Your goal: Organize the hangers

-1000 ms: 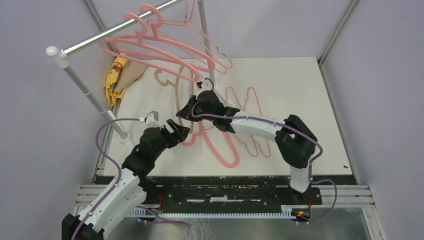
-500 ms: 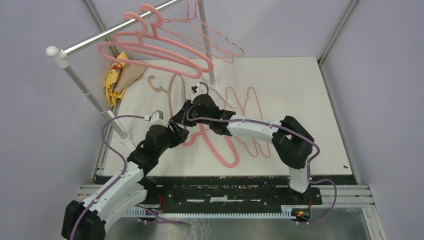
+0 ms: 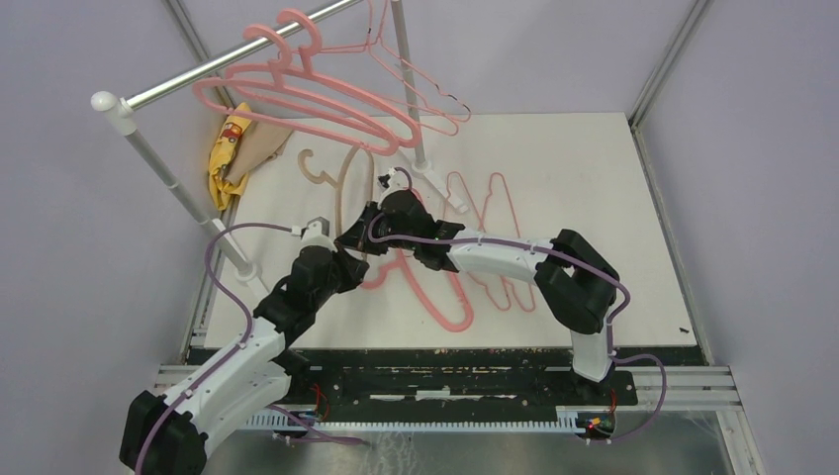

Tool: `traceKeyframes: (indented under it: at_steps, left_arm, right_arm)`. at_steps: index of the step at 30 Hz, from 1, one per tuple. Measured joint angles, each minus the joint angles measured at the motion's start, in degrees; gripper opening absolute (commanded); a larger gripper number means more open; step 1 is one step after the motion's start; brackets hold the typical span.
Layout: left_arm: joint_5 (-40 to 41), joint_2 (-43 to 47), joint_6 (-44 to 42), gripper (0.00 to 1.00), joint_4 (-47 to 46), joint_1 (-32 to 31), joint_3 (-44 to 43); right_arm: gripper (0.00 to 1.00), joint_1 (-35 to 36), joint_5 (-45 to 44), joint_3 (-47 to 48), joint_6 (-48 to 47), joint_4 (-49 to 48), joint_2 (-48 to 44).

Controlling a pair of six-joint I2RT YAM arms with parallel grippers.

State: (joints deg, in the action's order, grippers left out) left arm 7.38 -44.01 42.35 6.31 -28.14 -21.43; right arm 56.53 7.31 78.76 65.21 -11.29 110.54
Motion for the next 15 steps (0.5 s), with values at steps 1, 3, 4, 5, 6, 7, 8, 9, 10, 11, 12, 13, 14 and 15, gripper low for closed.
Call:
traceKeyframes:
  at_steps: [1,3,4,5,6,7,8,9,10,11,12,13,14,15]
  left_arm:
    - [0.2,0.0,0.0,0.03,0.7,-0.1,-0.2]
    - [0.7,-0.1,0.0,0.03,2.2,-0.4,-0.5]
    - [1.0,-0.1,-0.1,0.03,3.2,-0.7,-0.8]
    - [1.4,-0.1,-0.1,0.03,4.5,-1.0,-1.3]
    - [2.4,-0.1,-0.1,0.03,5.8,-1.0,-1.7]
    - [4.6,0.0,-0.1,0.03,7.4,-0.8,-2.2]
    - [6.3,0.1,-0.1,0.03,8.6,-0.4,-2.6]
    - [8.3,0.2,-0.1,0.03,10.2,0.0,-3.3]
    - [10.2,0.2,-0.1,0.03,11.7,0.2,-4.0]
    - [11.6,0.1,0.0,0.03,13.2,0.3,-4.9]
    - [13.4,-0.2,0.0,0.03,15.6,0.3,-6.3]
    - [15.0,-0.6,0.1,0.03,17.4,0.3,-7.7]
    - [16.5,-1.0,0.2,0.03,19.2,0.3,-9.2]
    - [18.1,-1.2,0.3,0.03,20.9,0.2,-10.7]
  right_arm:
    - [0.19,0.0,0.0,-0.2,0.0,0.0,0.0]
    - [0.35,-0.3,-0.1,-0.8,-0.1,-0.1,-0.2]
    - [0.5,-0.4,-0.3,-1.1,-0.1,0.0,-0.5]
    - [0.65,-0.4,-0.7,-1.5,-0.8,0.7,-1.1]
    - [0.72,-0.4,-1.2,-2.0,-1.6,2.3,-2.1]
    - [0.74,-0.5,-2.2,-2.4,-2.6,4.6,-3.3]
    - [0.75,-0.7,-3.4,-2.9,-4.1,7.6,-4.9]
    - [0.77,-0.9,-4.5,-3.0,-5.6,10.0,-6.1]
    - [0.79,-1.2,-6.1,-3.0,-7.5,12.7,-7.5]
    - [0.83,-1.4,-7.7,-3.1,-9.5,15.2,-9.1]
    - [0.86,-1.6,-9.1,-3.1,-11.3,17.4,-10.6]
    - [0.88,-1.9,-10.6,-3.1,-13.0,19.4,-12.0]
    - [0.88,-1.9,-11.7,-3.1,-14.7,21.3,-13.2]
    - [0.89,-2.0,-13.1,-3.1,-16.6,23.4,-14.6]
